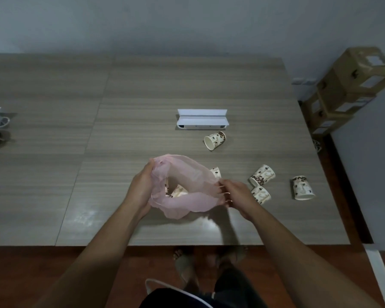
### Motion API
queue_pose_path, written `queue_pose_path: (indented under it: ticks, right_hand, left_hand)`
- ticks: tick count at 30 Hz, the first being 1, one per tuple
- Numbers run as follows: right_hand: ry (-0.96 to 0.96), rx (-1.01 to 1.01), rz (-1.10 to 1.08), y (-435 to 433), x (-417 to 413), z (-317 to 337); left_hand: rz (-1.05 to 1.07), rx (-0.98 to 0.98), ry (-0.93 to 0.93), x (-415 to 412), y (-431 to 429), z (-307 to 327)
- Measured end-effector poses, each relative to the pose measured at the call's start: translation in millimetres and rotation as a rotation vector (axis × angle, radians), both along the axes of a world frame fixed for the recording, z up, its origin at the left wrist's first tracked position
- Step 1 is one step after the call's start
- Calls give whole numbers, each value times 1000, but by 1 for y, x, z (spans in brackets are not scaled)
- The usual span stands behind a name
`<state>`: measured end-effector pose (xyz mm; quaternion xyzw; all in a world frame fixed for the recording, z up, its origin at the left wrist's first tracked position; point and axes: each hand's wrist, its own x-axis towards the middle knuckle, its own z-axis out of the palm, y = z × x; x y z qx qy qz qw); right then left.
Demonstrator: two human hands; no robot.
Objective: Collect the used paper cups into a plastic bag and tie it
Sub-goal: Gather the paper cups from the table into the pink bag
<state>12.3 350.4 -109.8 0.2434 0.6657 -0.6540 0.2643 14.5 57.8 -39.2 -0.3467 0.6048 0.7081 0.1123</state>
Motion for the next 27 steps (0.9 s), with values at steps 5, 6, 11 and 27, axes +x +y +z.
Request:
queue_pose_path:
  ticks: [5,6,11,27]
  right_hand:
    - [-1,458,35,27,-6,-37]
    - [-17,517,95,30,-5,-48]
    - [-14,799,379,29,0,-76]
    - [25,256,-21,38,-13,-37]
  left_hand:
    - [0,39,19,3,4,-1]
    - [2,27,18,4,4,0]
    - [12,-17,18,13,2,2]
    - [25,-60,47,21,-2,3]
